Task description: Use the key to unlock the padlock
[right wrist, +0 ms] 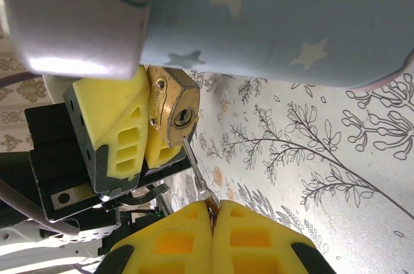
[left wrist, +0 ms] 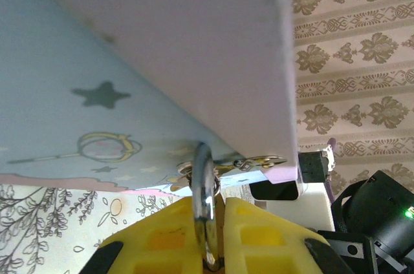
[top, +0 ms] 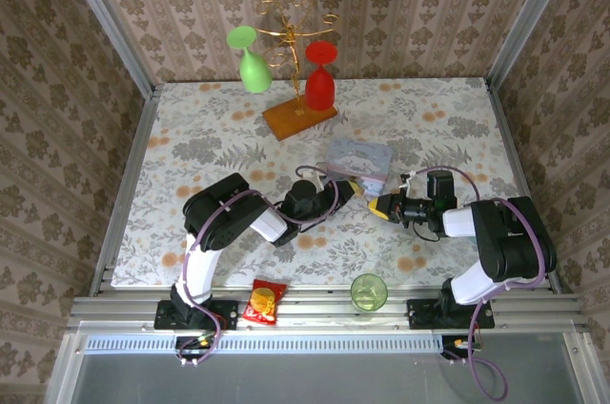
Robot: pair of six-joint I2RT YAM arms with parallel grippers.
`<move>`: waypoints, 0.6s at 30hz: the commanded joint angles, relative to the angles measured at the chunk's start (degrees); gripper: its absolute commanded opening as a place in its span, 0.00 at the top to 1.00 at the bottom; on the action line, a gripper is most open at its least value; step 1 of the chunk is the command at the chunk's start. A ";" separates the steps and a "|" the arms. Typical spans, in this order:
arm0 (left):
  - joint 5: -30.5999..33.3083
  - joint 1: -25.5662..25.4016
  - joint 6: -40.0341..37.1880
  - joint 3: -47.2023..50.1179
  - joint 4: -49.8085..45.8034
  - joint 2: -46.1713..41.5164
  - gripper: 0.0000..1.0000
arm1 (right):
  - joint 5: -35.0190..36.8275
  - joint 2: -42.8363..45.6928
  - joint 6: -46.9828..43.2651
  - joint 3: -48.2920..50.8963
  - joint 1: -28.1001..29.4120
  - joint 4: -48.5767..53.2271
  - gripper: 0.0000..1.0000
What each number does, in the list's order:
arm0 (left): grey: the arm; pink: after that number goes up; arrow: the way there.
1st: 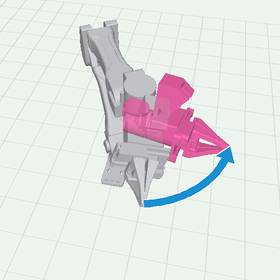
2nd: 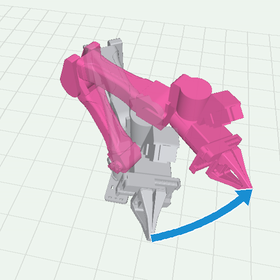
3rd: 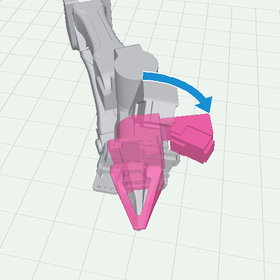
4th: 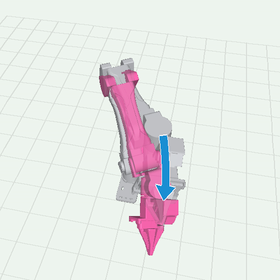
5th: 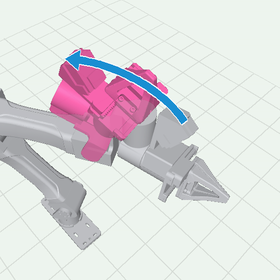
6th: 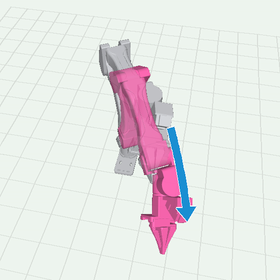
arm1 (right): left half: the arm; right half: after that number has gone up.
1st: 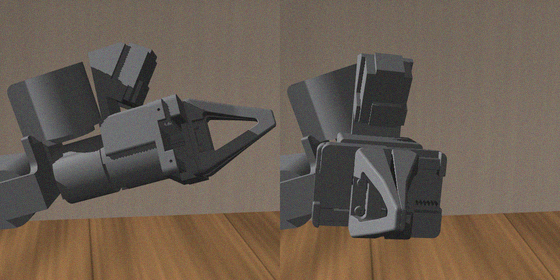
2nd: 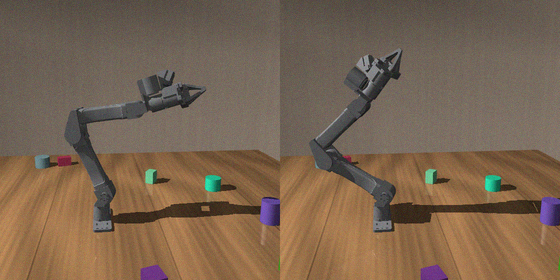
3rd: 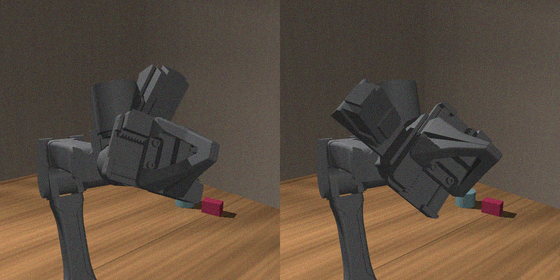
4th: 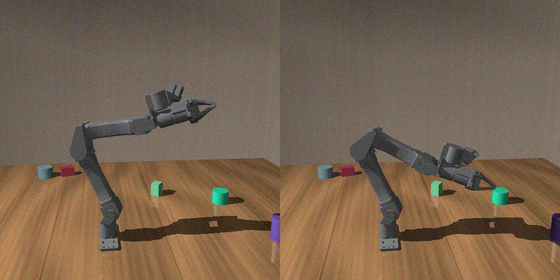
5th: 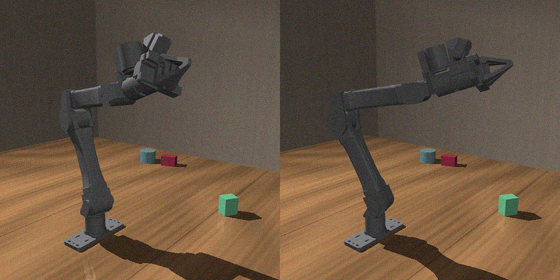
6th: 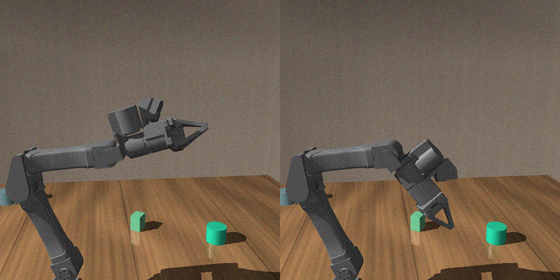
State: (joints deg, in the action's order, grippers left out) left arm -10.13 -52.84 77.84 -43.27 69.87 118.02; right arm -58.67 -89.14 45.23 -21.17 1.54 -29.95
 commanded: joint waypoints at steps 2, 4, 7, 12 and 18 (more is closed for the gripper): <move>-1.64 -0.62 0.78 -1.90 4.40 -1.22 1.00 | -2.49 -1.53 1.16 -0.44 0.21 -3.84 1.00; -1.83 -0.74 0.83 -2.07 4.49 -0.91 1.00 | -2.58 -1.91 1.85 -0.19 0.30 -5.26 1.00; -2.16 -0.68 1.09 -2.17 4.58 -0.78 1.00 | -2.83 -2.15 2.47 -0.18 0.23 -6.24 1.00; -3.21 -0.93 1.17 -2.33 4.67 -0.81 1.00 | -2.82 -2.94 2.48 -0.94 0.07 -6.23 1.00; -3.21 -2.43 1.15 -1.77 5.02 -1.11 1.00 | -3.03 -5.43 3.90 -1.25 -1.50 -7.96 1.00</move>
State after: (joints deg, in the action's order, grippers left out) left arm -10.39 -53.58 78.50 -43.59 69.87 118.02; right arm -60.16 -92.99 47.46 -21.32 0.80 -34.72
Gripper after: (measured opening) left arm 0.110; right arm 0.062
